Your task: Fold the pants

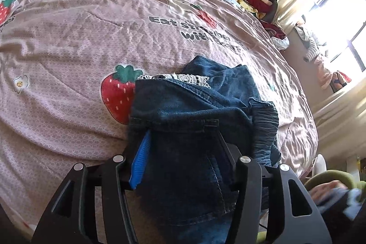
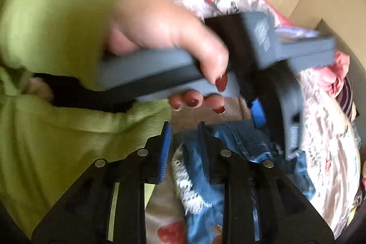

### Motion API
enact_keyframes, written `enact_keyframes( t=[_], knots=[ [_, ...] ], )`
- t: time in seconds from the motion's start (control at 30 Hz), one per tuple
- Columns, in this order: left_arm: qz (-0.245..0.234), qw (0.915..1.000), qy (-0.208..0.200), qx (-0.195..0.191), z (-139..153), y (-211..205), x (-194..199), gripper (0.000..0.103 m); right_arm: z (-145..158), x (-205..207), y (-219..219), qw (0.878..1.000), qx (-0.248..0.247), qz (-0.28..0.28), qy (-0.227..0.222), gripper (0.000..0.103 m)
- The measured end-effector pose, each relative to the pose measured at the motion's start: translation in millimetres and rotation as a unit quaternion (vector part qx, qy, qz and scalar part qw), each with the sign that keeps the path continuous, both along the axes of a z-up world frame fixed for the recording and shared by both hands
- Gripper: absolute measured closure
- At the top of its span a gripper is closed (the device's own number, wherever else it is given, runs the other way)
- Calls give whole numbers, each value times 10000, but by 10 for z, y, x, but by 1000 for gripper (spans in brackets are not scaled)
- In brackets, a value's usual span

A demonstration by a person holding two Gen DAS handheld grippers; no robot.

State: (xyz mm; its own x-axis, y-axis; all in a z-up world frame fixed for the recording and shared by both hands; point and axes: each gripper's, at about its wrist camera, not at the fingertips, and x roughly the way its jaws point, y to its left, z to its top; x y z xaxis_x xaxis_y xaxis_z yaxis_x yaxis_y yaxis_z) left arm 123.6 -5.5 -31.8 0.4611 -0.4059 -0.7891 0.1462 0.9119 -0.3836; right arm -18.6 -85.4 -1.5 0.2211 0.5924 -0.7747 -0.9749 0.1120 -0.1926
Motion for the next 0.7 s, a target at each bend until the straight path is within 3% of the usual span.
enact_keyframes(
  t=[0.07,0.2,0.3,0.4,0.57,0.7],
  knots=[
    [-6,10000,-13,20,0,-3,-4,50,-142,66,-38,9992,-85,-18,388,85],
    [-36,10000,-80,-10,-23,-11,-13,47,-116,129,-250,9959,264,-204,839,85],
    [15,9998,-194,-19,-16,-20,-43,46,34,60,-419,9958,337,-308,792,84],
    [88,9991,-403,-38,61,20,-154,46,299,62,-713,9915,763,-545,901,68],
    [295,9971,-677,192,164,142,-404,46,694,403,-1256,9708,1449,-1758,748,57],
    [290,9954,-851,324,221,120,-631,46,786,963,-1379,9486,1504,-2672,777,57]
  ],
)
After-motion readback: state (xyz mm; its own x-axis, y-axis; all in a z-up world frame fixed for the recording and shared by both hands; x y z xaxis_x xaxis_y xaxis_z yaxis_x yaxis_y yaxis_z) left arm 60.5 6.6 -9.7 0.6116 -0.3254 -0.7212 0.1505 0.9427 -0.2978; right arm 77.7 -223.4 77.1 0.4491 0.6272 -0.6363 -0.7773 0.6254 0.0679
